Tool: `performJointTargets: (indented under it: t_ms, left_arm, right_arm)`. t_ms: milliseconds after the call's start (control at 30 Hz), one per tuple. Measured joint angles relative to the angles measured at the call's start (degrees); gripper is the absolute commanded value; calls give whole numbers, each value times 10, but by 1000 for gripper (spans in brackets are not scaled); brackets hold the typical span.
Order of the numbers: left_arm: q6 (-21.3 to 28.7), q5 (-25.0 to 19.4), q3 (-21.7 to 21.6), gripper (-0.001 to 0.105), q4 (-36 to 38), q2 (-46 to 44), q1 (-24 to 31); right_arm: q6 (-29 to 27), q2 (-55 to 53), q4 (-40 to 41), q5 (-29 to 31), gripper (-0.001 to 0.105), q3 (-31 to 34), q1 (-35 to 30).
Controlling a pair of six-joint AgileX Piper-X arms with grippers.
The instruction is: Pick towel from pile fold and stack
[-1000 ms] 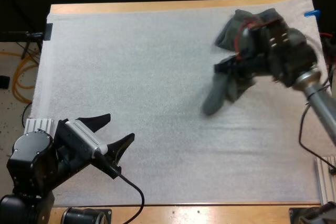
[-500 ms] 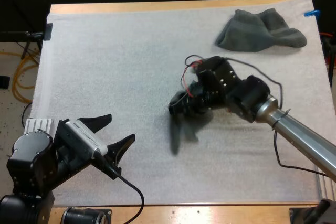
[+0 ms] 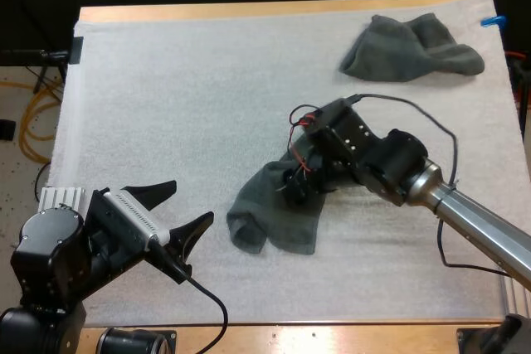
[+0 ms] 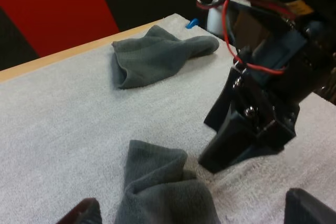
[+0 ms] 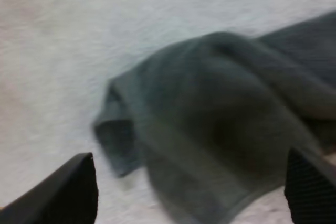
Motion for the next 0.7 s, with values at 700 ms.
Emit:
performJointTargets:
  t_ms: [700]
  left_arm:
    - [0,1,0,67,150,0,0]
  right_arm:
    - [27,-1,106,-74,71,108,-62]
